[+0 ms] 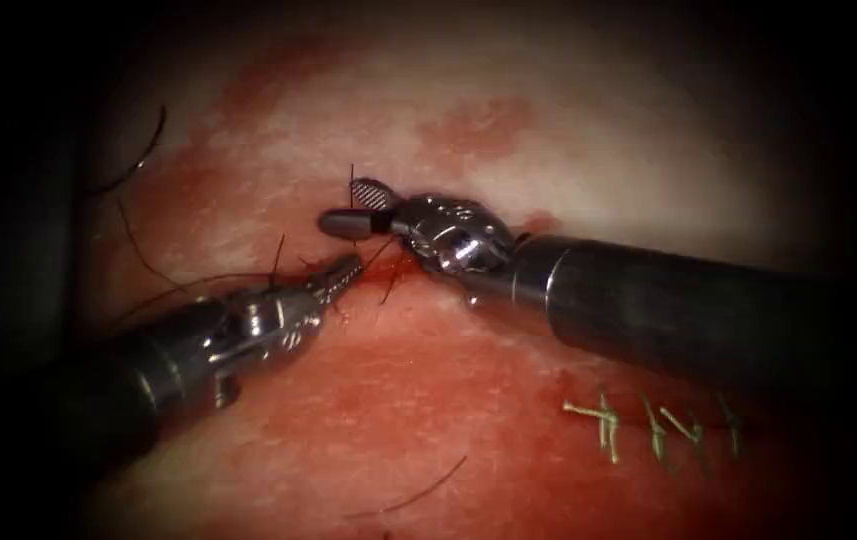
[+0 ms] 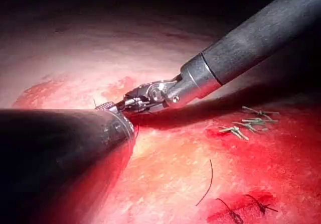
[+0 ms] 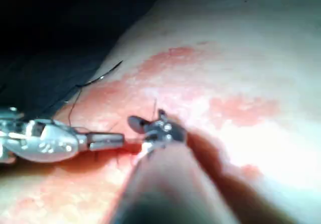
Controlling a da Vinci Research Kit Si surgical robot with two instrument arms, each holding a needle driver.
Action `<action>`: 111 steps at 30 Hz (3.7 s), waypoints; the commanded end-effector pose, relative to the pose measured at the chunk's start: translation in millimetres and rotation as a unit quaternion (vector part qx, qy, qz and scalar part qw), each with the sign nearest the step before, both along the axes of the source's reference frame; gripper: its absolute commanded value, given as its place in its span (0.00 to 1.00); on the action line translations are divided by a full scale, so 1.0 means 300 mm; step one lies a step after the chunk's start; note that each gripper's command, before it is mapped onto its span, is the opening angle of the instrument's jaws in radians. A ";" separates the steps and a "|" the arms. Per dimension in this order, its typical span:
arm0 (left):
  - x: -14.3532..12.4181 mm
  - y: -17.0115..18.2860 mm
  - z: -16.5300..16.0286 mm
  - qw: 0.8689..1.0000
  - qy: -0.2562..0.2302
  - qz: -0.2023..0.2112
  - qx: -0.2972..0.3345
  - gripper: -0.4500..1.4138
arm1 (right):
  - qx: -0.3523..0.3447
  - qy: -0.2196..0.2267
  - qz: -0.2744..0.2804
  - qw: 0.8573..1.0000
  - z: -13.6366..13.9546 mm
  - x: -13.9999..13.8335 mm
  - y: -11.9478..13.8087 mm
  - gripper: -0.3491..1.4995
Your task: Wound Closure
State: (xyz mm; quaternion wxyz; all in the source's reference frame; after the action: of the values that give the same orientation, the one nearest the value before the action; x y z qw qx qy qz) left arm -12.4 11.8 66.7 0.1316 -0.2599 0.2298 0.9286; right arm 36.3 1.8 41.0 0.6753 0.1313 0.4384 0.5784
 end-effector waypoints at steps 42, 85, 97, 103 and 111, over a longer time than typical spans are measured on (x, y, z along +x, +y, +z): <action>0.0279 0.068 0.034 0.994 0.023 -0.097 0.035 0.00 | -0.028 0.009 -0.009 1.000 -0.0139 -0.0043 -0.0217 0.00; 0.0419 0.119 0.058 0.991 -0.014 -0.132 -0.028 0.00 | -0.044 0.030 -0.038 0.998 -0.0316 -0.0112 -0.0502 0.00; 0.0425 0.119 0.069 0.991 -0.001 -0.126 -0.034 0.00 | -0.038 0.034 -0.045 0.998 -0.0370 -0.0160 -0.0656 0.00; 0.0426 0.119 0.069 0.992 0.002 -0.124 -0.033 0.00 | -0.027 0.036 -0.050 0.998 -0.0387 -0.0158 -0.0707 0.00; 0.0426 0.118 0.069 0.992 0.002 -0.124 -0.030 0.00 | -0.020 0.035 -0.046 0.998 -0.0379 -0.0154 -0.0693 0.00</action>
State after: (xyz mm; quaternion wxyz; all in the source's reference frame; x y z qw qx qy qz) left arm 0.6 46.3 87.3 0.2371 -0.2305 0.2875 0.8989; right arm 30.9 -19.0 29.1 0.6883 0.1583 0.4662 0.5328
